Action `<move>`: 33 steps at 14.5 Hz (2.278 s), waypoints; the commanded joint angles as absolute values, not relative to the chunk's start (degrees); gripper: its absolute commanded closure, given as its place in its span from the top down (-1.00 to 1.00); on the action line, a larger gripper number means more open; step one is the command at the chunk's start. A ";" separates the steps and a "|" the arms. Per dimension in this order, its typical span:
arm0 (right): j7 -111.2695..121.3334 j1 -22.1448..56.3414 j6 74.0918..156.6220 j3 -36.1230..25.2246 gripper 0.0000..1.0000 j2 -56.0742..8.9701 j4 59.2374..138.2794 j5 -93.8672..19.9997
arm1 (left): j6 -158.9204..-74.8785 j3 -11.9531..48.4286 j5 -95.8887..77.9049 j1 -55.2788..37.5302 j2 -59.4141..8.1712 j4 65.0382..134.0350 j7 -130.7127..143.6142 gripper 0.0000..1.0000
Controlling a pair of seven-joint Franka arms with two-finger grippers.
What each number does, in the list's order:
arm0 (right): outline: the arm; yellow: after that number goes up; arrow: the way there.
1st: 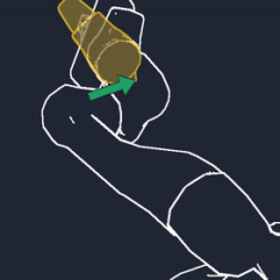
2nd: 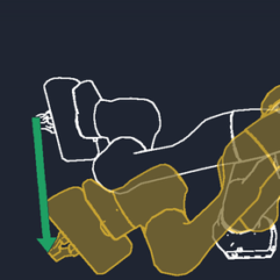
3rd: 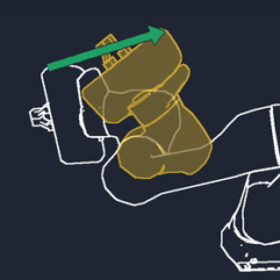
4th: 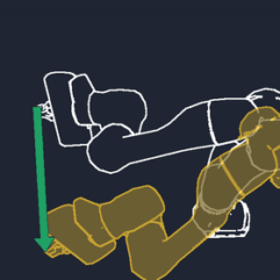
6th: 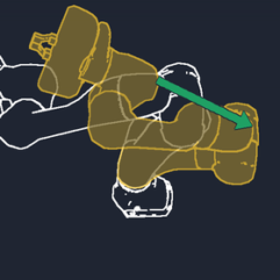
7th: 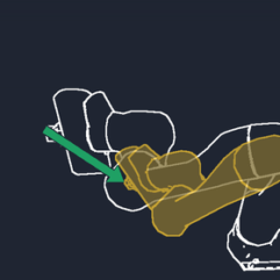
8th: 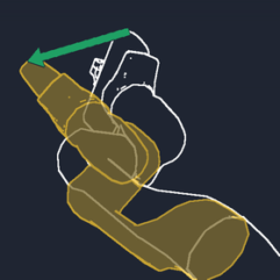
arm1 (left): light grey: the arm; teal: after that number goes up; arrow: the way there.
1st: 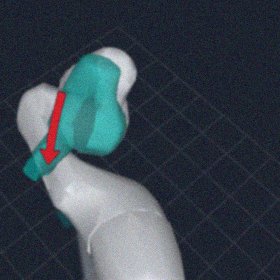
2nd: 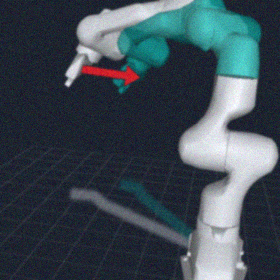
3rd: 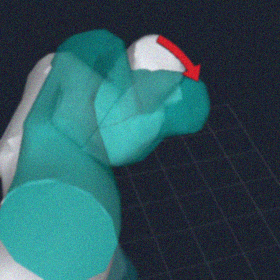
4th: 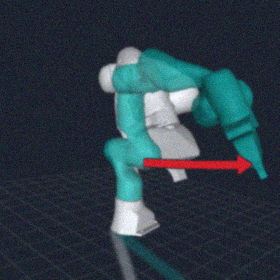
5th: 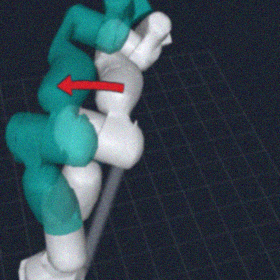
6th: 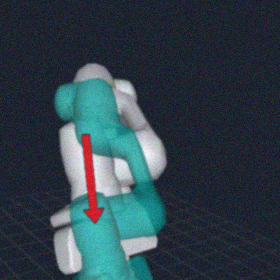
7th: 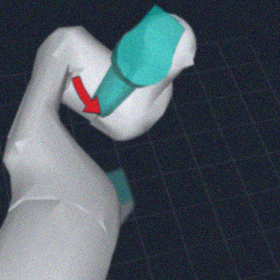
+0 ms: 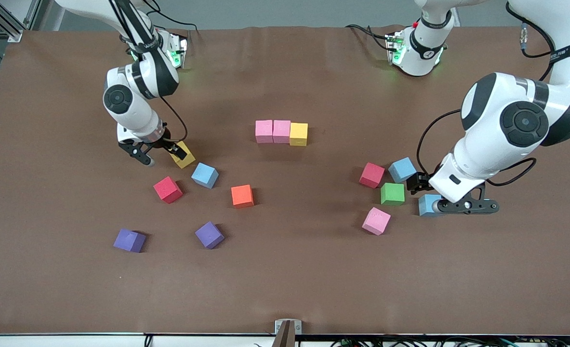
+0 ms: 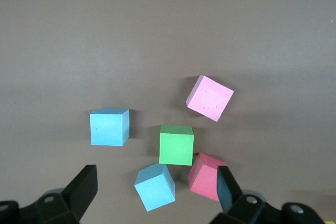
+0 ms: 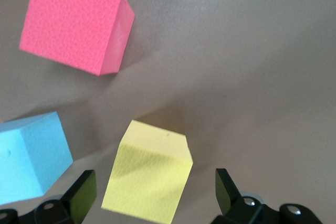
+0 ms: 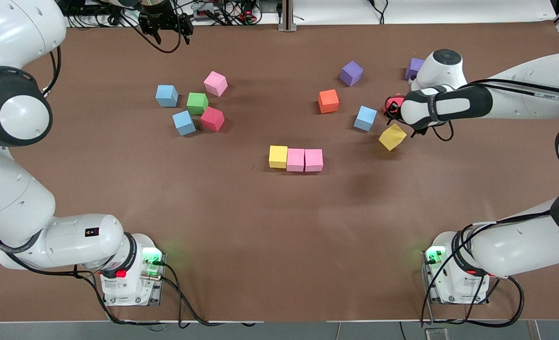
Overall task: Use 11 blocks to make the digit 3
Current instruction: 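Close the right gripper on the yellow cube and lift it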
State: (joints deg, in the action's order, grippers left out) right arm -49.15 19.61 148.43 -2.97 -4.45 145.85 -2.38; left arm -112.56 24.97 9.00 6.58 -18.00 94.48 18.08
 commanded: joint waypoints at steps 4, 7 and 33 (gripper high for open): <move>-49.22 18.46 153.27 -1.93 1.00 -5.00 148.09 -2.46 | -119.61 23.99 7.73 6.15 -11.00 104.23 17.58 1.00; -52.62 18.72 155.30 -1.93 1.00 -7.46 148.27 -2.64 | -119.79 23.56 6.69 4.58 -9.41 105.56 18.11 1.00; -42.04 24.96 149.97 -1.67 -0.91 -8.00 144.24 -2.37 | -130.61 12.39 12.13 -11.69 -33.49 92.99 13.82 1.00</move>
